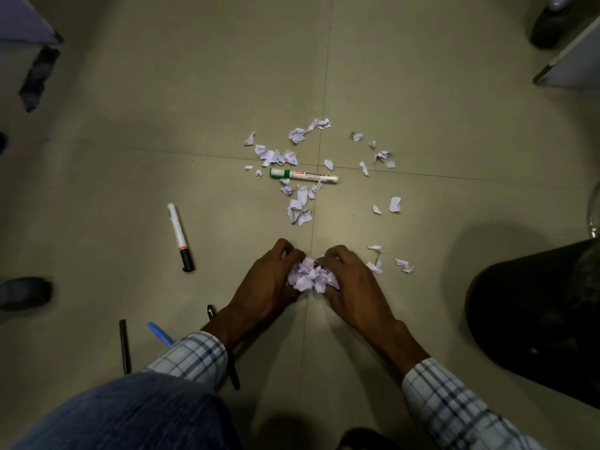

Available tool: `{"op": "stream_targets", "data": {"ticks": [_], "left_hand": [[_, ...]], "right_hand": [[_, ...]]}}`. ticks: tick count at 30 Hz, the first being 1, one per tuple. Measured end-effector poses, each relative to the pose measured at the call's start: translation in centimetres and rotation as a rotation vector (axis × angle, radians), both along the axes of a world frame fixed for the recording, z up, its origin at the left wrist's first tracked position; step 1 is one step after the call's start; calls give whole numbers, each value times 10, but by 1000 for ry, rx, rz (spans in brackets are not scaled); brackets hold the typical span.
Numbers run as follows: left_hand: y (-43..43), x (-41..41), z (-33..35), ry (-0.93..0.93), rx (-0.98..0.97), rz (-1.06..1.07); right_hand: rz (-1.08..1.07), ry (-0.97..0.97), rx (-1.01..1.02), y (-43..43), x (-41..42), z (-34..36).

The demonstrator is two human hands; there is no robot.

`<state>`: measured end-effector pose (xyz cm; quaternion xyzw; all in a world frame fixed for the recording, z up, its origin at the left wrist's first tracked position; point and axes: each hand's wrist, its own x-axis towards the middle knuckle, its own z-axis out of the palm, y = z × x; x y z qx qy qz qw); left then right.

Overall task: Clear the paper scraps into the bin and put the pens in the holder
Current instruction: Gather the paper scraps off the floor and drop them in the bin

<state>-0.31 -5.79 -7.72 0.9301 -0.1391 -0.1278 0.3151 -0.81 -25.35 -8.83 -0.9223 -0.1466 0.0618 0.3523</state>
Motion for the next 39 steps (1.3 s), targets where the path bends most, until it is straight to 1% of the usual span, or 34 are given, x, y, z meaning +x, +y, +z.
{"op": "stream_targets", "data": {"ticks": [3,4,6,10,12,13,15,16,18,19,21,23,26,27,29,30,32,35,37,39], "left_hand": [[-9,12,11,66,30,-20],[-11,17,15,72,47,-35],[-16,28,28,68,92,-84],[-29,49,67,14,152,-186],[-45,61,99,-20,162,-251],[-49,67,114,-32,158,-268],[-66,79,152,-86,140,-324],[-76,84,171,-122,135,-346],[-100,91,208,-195,140,-386],[-110,94,224,-219,146,-399],[-138,98,256,-275,138,-459],[-170,95,281,-317,94,-538],[-223,84,300,-363,21,-640],[-240,79,302,-381,8,-669],[-278,66,304,-414,-13,-736],[-293,61,305,-416,-15,-761],[-320,48,302,-410,8,-815],[-343,36,293,-421,54,-891],[-347,34,288,-421,95,-899],[-342,37,286,-394,88,-879]], "right_hand": [[-33,-3,127,-5,6,-10],[-15,40,126,-9,7,-4],[-78,102,48,-24,11,23],[-179,58,-77,-47,20,79],[-225,91,-161,-60,22,111],[-236,67,-180,-63,23,125],[-271,-53,-173,-74,23,162],[-256,-69,-196,-78,23,182],[-234,2,-210,-92,20,221],[-270,-30,-172,-101,17,238],[-426,-182,-79,-127,3,276],[-497,-206,-26,-158,-11,297],[-612,-89,-108,-208,-29,309],[-660,-71,-150,-223,-36,311],[-734,-95,-215,-249,-54,312],[-764,-65,-219,-257,-60,311],[-826,56,-230,-272,-71,305],[-854,185,-264,-285,-81,296],[-878,210,-256,-289,-85,296],[-898,211,-250,-289,-87,297]]}}
